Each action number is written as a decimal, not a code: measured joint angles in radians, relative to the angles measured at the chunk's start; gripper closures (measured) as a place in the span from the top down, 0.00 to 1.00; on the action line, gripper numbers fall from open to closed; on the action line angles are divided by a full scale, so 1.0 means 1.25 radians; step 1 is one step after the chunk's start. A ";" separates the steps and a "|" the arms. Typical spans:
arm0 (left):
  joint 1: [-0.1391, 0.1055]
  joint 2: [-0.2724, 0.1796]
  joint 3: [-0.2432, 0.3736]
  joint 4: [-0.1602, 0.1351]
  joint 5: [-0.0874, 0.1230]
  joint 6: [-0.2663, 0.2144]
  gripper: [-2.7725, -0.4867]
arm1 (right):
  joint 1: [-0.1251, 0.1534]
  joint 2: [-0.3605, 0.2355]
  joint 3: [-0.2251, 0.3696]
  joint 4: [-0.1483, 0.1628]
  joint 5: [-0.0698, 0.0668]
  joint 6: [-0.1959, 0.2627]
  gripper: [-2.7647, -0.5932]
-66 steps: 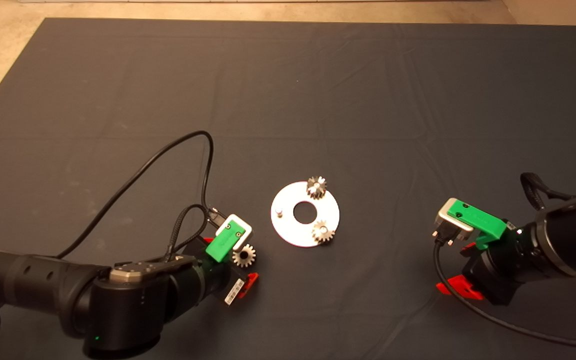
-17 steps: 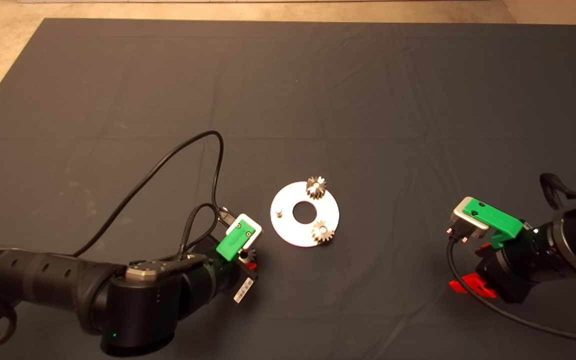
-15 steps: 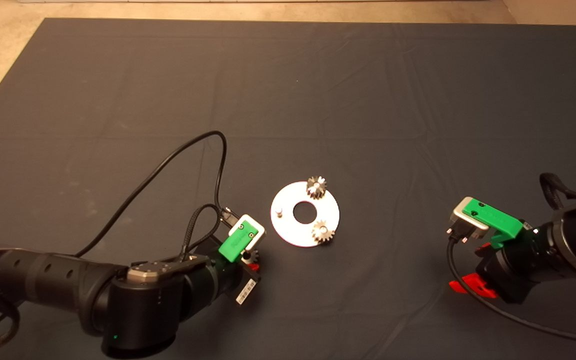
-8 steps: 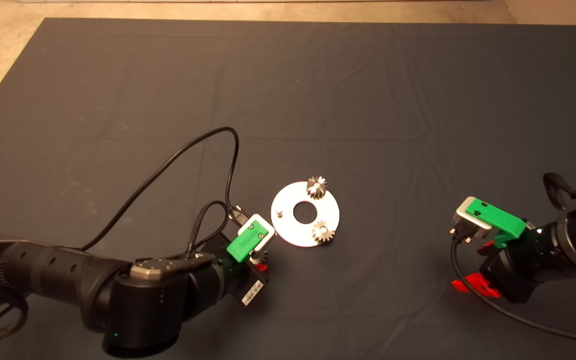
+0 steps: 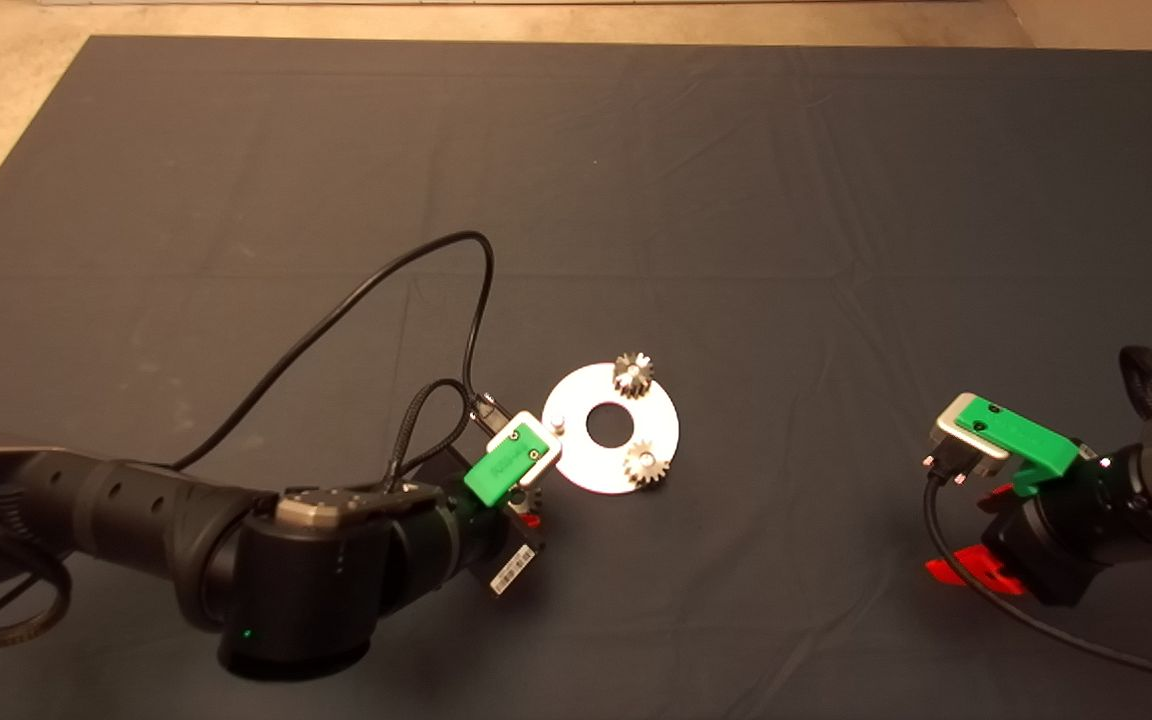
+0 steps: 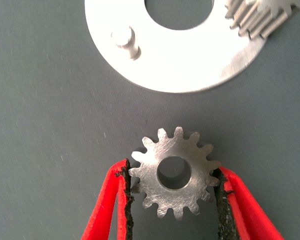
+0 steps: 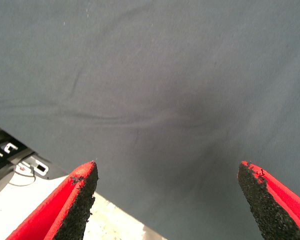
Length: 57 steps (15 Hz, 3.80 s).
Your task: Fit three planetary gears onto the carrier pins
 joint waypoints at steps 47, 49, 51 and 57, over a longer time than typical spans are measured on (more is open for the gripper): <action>-0.135 0.108 -0.151 -0.137 -0.001 0.059 0.13 | 0.000 -0.002 0.005 0.000 0.002 -0.005 0.67; -0.135 0.108 -0.152 -0.136 -0.001 0.060 0.13 | 0.000 -0.002 0.005 0.000 0.002 -0.005 0.67; -0.135 0.110 -0.158 -0.135 -0.002 0.065 0.13 | 0.000 -0.002 0.005 0.000 0.002 -0.005 0.67; -0.135 0.130 -0.178 -0.135 -0.005 0.074 0.13 | 0.000 -0.002 0.006 0.000 0.002 -0.005 0.67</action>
